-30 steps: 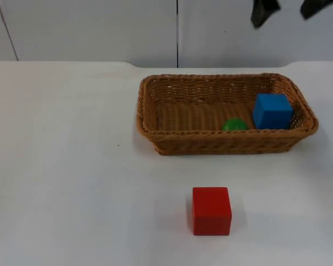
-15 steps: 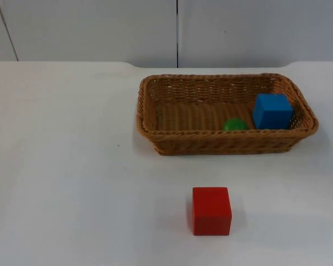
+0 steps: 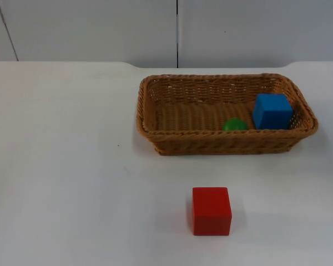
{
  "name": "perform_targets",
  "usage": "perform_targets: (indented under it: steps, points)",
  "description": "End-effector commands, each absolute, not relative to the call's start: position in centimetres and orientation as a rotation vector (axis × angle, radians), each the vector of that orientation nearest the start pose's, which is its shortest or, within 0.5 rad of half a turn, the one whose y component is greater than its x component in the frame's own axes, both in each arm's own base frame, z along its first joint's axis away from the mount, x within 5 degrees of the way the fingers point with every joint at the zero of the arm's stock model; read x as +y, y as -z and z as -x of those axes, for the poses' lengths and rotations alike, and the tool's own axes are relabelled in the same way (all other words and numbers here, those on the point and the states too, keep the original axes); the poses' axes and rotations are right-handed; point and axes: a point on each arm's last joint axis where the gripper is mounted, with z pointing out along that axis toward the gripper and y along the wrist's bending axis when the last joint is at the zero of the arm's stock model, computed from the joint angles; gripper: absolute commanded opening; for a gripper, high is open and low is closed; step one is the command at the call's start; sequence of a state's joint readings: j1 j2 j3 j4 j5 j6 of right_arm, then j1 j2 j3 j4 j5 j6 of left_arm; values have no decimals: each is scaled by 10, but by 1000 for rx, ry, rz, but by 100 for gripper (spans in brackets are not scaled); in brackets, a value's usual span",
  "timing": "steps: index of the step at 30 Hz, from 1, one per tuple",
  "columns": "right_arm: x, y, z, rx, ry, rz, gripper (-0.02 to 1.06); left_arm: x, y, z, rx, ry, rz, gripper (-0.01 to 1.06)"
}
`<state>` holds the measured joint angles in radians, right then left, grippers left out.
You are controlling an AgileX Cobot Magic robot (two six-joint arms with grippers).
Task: Place all geometric objects except the red cube into the basket.
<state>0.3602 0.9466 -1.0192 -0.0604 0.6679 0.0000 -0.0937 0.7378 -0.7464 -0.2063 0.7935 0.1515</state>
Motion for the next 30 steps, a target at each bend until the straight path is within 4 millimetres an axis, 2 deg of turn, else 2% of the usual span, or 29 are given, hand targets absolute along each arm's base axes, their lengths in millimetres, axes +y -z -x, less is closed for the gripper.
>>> perform_targets:
  steps: [1, 3, 4, 6, 7, 12, 13, 19, 27, 30]
  points:
    - [56, -396, -157, 1994, -157, 402, 87, -25, -334, -127, 2209, 204, -188, 105]
    - [49, -394, -137, 1974, -159, 397, 102, -24, -339, -118, 2174, 206, -185, 105]
    - [44, -394, -126, 1963, -161, 393, 105, -23, -341, -112, 2151, 205, -186, 105]
    - [36, -389, -105, 1958, -153, 391, 105, -22, -346, -99, 2113, 205, -190, 105]
    - [36, -389, -105, 1958, -153, 391, 105, -22, -346, -99, 2113, 205, -190, 105]
    - [18, -369, -61, 1957, -144, 384, 105, -19, -355, -64, 2008, 198, -202, 105]
    - [18, -369, -61, 1957, -144, 384, 105, -19, -355, -64, 2008, 198, -202, 105]
    - [2, -332, -15, 1935, -174, 370, 105, -17, -357, -29, 1918, 195, -215, 105]
    - [-3, -301, 12, 1889, -257, 363, 105, -15, -356, -12, 1882, 189, -223, 105]
    - [-3, -289, 12, 1986, -230, 409, 105, -15, -354, -6, 1881, 185, -229, 105]
